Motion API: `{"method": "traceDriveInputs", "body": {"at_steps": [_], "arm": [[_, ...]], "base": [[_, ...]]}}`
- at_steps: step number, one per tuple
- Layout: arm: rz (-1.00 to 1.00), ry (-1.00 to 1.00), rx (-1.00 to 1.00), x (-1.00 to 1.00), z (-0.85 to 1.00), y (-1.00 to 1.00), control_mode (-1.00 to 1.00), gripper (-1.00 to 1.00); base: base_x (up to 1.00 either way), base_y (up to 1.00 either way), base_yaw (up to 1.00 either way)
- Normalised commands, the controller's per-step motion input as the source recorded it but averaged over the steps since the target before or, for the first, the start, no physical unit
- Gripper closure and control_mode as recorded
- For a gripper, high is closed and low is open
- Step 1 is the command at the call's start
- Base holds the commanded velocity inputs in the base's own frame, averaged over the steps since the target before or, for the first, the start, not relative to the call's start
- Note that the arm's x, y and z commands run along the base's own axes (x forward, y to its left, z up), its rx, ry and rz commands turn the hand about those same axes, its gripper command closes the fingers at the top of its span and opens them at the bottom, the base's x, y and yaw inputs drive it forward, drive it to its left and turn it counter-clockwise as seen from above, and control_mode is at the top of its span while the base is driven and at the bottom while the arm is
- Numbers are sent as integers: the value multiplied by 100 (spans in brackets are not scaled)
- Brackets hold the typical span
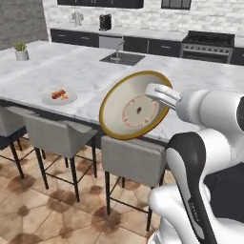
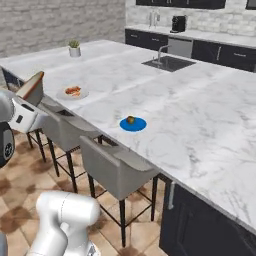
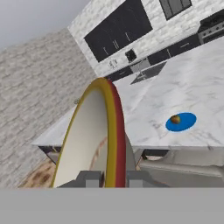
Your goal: Take the smaller bowl and place it next to the appetizer plate on the dining counter , and place the larger bowl next to the plate with cooked food.
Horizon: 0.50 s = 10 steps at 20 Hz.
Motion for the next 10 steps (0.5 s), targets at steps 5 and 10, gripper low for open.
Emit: {"method": "traceDriveInputs", "body": {"at_steps": [5, 10], "arm": [[0, 0, 0, 0, 0, 0, 100, 100], [0, 0, 0, 0, 0, 0, 100, 100]], "base": [[36, 100, -46], [40, 100, -43]]}}
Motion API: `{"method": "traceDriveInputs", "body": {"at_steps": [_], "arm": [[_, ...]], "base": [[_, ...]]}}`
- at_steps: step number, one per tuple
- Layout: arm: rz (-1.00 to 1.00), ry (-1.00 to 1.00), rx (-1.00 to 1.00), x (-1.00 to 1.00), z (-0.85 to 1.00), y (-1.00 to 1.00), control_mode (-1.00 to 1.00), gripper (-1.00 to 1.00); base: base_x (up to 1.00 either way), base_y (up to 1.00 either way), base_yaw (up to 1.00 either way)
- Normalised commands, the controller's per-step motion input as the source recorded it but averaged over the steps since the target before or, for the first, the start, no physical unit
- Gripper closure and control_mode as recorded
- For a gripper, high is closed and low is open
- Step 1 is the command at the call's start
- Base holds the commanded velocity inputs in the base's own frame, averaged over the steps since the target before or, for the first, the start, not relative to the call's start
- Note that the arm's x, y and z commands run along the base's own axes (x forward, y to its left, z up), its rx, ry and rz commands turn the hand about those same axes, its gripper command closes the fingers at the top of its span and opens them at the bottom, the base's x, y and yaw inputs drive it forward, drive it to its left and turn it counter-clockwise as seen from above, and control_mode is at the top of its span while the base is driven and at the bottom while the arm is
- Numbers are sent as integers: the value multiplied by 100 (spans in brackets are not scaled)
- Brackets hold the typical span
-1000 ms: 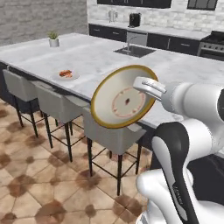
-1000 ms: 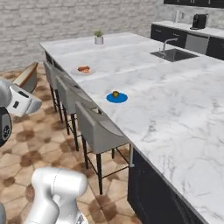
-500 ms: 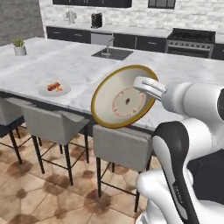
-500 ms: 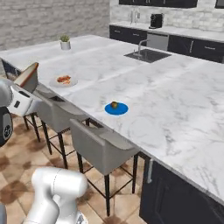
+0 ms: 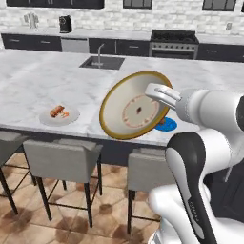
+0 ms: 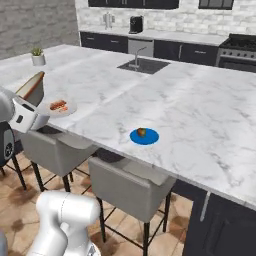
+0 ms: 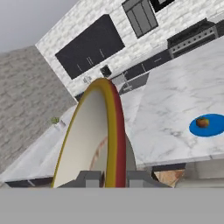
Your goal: Take the smaller bowl and place it next to the appetizer plate on the dining counter , and place the larger bowl next to the plate with cooked food.
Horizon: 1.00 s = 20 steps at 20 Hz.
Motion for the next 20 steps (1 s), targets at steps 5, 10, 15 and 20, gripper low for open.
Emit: {"method": "traceDriveInputs", "body": {"at_steps": [5, 10, 15, 20], "arm": [[0, 0, 0, 0, 0, 0, 100, 100], [0, 0, 0, 0, 0, 0, 100, 100], [0, 0, 0, 0, 0, 0, 100, 100], [0, 0, 0, 0, 0, 0, 100, 100]], "base": [[16, 100, -39], [19, 100, -40], [35, 93, -45], [40, 47, -44]]}}
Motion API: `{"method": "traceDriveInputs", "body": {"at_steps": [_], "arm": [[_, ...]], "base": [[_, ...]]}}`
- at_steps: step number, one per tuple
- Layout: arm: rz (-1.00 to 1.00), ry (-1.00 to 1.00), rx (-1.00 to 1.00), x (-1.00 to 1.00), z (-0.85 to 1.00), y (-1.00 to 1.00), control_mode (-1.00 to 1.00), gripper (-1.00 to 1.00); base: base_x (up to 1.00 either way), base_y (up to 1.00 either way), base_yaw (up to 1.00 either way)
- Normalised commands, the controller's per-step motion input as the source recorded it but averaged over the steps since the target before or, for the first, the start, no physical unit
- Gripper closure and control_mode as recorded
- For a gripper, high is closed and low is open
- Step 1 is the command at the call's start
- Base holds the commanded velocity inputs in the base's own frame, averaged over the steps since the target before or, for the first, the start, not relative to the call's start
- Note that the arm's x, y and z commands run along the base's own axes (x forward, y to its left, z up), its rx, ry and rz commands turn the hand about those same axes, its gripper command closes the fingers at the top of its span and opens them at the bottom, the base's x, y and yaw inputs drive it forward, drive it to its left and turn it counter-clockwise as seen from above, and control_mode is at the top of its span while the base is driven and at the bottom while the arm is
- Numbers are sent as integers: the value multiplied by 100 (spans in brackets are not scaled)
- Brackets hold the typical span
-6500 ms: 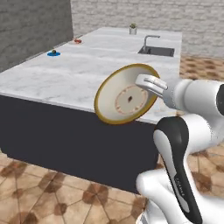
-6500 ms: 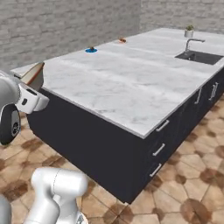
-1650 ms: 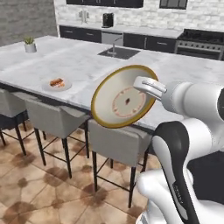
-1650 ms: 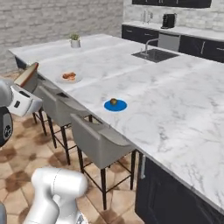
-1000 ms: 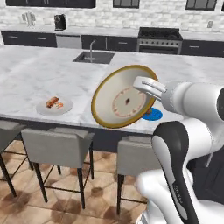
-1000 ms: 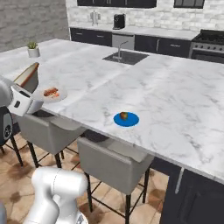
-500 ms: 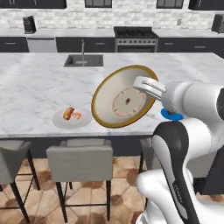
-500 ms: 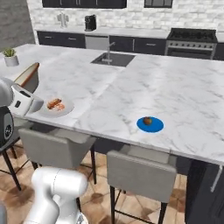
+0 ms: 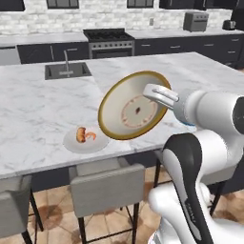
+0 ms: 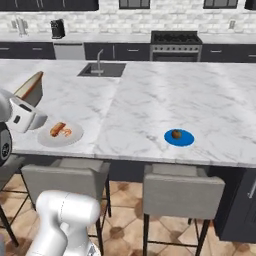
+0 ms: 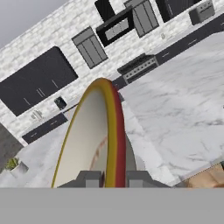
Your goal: Take the smaller bowl and place it next to the appetizer plate on the dining counter , and place the larger bowl next to the plate with cooked food.
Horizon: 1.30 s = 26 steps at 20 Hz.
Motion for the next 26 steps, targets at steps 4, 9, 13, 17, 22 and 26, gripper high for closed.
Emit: {"method": "traceDriveInputs", "body": {"at_steps": [4, 9, 13, 17, 22, 26], "arm": [[0, 0, 0, 0, 0, 0, 100, 100], [0, 0, 0, 0, 0, 0, 100, 100], [0, 0, 0, 0, 0, 0, 100, 100], [0, 0, 0, 34, -29, -13, -100, 100], [0, 10, 5, 15, -32, -55, -100, 100], [0, 21, 17, 13, -40, -52, -100, 100]], "base": [[64, 8, -29], [89, 30, -10], [64, 26, 0], [0, 0, 0], [0, 0, 0], [0, 0, 0]]}}
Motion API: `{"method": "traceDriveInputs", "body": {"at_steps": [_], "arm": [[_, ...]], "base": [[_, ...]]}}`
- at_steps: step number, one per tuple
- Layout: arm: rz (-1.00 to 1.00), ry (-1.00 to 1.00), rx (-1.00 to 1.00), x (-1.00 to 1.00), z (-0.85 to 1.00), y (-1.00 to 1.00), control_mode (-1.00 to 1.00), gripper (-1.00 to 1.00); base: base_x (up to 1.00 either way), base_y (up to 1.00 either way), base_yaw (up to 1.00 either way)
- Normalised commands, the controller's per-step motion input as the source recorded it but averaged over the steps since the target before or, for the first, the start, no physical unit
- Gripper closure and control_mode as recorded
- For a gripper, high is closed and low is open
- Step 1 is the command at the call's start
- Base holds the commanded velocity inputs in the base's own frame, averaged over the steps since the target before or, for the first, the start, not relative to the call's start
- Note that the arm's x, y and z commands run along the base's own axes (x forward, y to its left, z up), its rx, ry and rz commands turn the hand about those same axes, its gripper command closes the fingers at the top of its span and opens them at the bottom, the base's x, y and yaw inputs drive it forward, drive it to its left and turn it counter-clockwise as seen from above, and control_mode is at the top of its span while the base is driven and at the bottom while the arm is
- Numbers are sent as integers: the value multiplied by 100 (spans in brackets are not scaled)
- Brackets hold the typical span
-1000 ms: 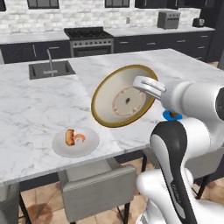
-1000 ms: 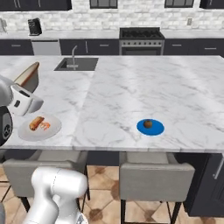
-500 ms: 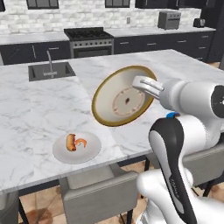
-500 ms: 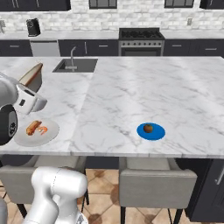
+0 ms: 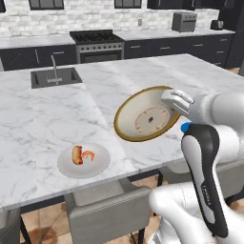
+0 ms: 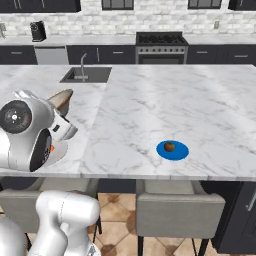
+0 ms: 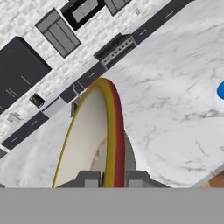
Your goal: Take the smaller bowl and place it next to the appetizer plate on the dining counter , and place the larger bowl next to the plate with cooked food.
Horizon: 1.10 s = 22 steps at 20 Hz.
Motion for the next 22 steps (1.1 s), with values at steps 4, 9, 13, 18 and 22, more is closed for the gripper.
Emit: {"method": "traceDriveInputs", "body": {"at_steps": [4, 9, 13, 18, 22], "arm": [[0, 35, 19, 26, -28, -20, -100, 100], [0, 25, 7, 33, -37, -2, -100, 100], [0, 5, 0, 18, -49, 0, -100, 100], [-2, 0, 0, 25, -69, 0, -100, 100], [-1, 0, 0, 34, -39, -8, -100, 100]], "base": [[0, 0, 0], [0, 0, 0], [0, 0, 0], [0, 0, 0], [0, 0, 0]]}}
